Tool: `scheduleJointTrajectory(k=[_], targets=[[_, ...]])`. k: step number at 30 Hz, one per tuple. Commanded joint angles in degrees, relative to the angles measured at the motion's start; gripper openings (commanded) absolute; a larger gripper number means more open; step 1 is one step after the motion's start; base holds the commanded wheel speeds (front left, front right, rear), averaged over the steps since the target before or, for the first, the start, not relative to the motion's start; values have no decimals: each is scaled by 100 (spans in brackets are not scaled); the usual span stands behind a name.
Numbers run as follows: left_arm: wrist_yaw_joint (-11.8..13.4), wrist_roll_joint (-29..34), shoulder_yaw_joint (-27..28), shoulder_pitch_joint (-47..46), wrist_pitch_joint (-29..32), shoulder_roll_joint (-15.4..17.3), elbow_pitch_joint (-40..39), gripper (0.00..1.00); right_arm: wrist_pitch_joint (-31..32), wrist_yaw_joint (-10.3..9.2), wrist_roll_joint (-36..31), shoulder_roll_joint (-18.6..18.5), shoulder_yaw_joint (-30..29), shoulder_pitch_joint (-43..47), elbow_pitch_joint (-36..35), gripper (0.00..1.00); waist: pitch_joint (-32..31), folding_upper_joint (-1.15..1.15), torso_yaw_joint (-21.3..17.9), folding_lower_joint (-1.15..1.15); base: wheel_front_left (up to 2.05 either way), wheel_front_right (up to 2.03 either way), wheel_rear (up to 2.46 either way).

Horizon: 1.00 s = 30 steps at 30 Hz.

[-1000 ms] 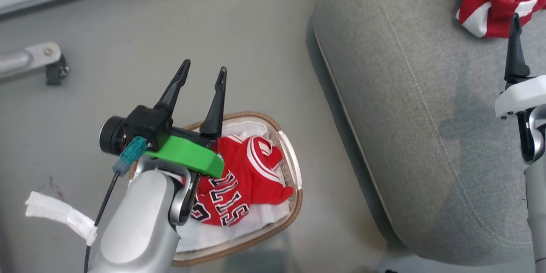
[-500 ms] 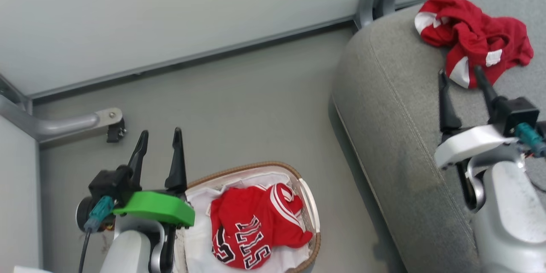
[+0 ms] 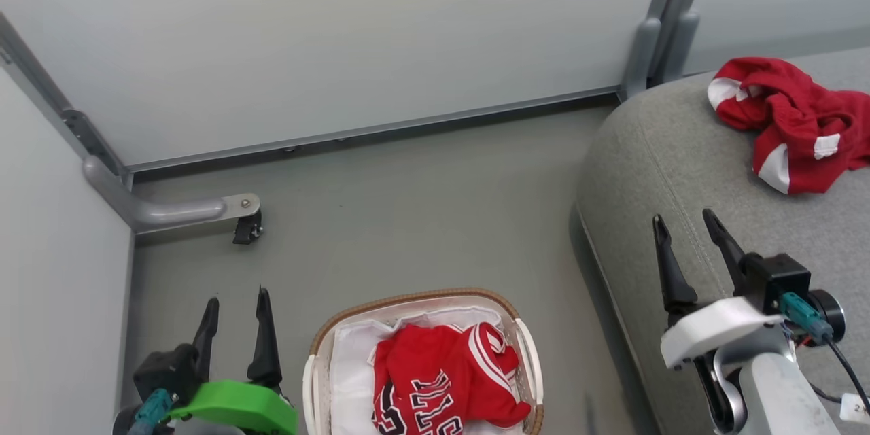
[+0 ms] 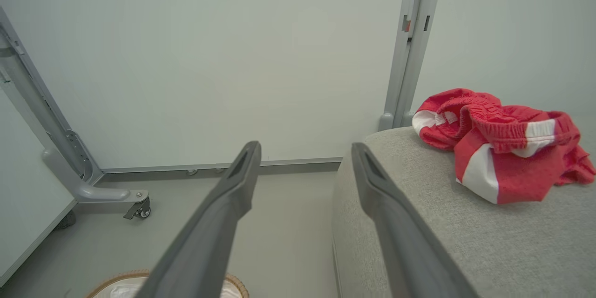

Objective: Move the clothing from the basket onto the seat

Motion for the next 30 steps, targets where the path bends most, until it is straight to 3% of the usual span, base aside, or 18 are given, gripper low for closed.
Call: scheduleJointTrajectory(k=[1, 12, 30], targets=[[17, -1, -15, 94, -3, 7, 14, 100, -2, -8, 69, -32, -44, 156, -49, 100, -89, 0, 132, 1, 0, 0, 0], [17, 2, -196, 54, -3, 7, 151, 100, -2, -7, 41, -28, -154, 507, -235, 100, -128, 0, 329, 1, 0, 0, 0], [8, -49, -214, -86, -3, 7, 171, 100, -1, -7, 125, -27, -36, 428, -114, 100, -172, 0, 289, 1, 0, 0, 0]])
